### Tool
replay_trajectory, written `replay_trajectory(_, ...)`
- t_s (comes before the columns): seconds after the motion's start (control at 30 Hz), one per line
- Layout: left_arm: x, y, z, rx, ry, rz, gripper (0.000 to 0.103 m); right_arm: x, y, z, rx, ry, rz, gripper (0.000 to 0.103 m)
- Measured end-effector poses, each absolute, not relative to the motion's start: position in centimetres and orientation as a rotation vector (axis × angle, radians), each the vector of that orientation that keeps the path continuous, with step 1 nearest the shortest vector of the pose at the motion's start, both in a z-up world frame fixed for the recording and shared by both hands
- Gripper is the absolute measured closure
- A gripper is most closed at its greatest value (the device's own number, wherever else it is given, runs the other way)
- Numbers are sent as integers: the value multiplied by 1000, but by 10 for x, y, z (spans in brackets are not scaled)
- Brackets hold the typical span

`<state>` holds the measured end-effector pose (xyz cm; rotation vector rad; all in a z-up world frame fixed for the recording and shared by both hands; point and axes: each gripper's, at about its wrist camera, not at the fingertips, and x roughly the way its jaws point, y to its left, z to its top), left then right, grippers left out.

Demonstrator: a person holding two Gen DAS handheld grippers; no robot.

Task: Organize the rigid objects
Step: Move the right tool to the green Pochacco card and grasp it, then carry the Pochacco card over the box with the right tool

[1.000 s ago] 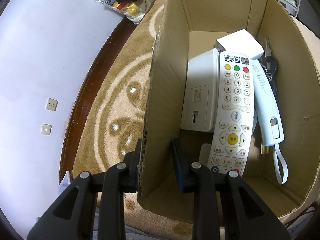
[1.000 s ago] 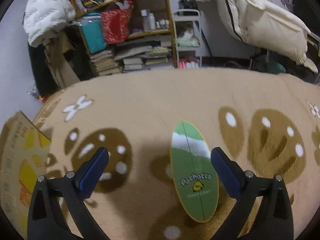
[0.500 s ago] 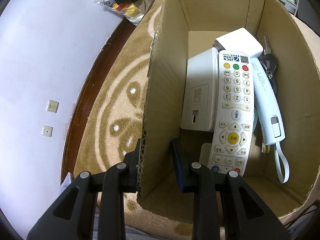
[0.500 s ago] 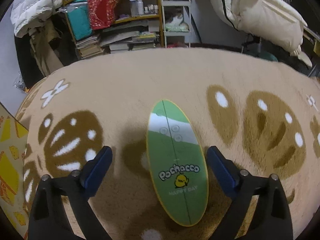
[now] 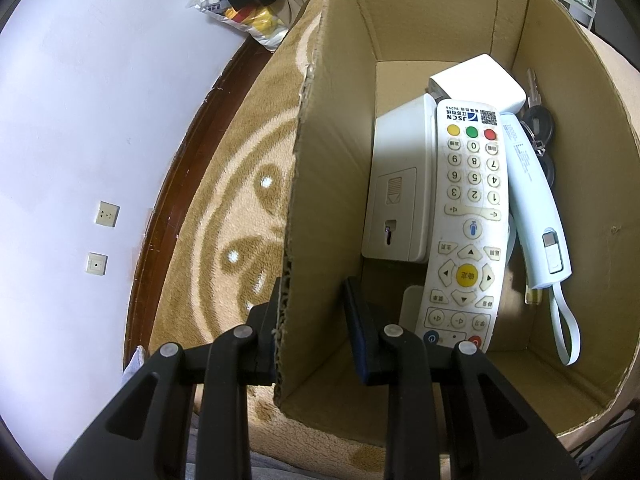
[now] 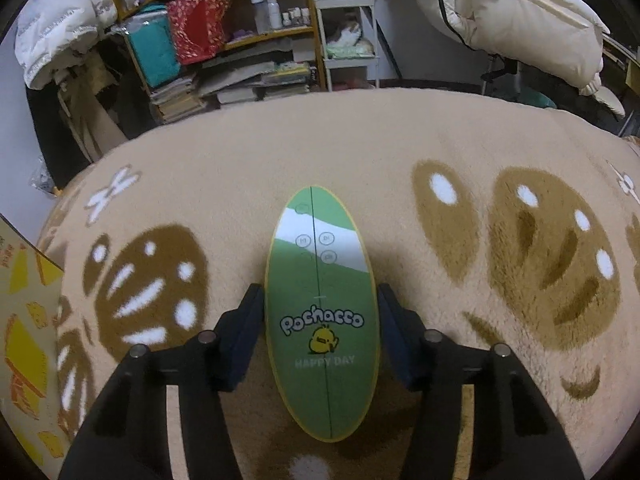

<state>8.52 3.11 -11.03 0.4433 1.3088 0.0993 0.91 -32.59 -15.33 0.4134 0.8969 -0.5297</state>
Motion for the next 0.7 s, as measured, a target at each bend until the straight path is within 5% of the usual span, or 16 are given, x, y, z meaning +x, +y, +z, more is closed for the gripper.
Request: replay_trajectory(0.7, 85, 30, -110, 449, 1307, 102, 76, 23, -234, -68, 417, 737, -182, 44)
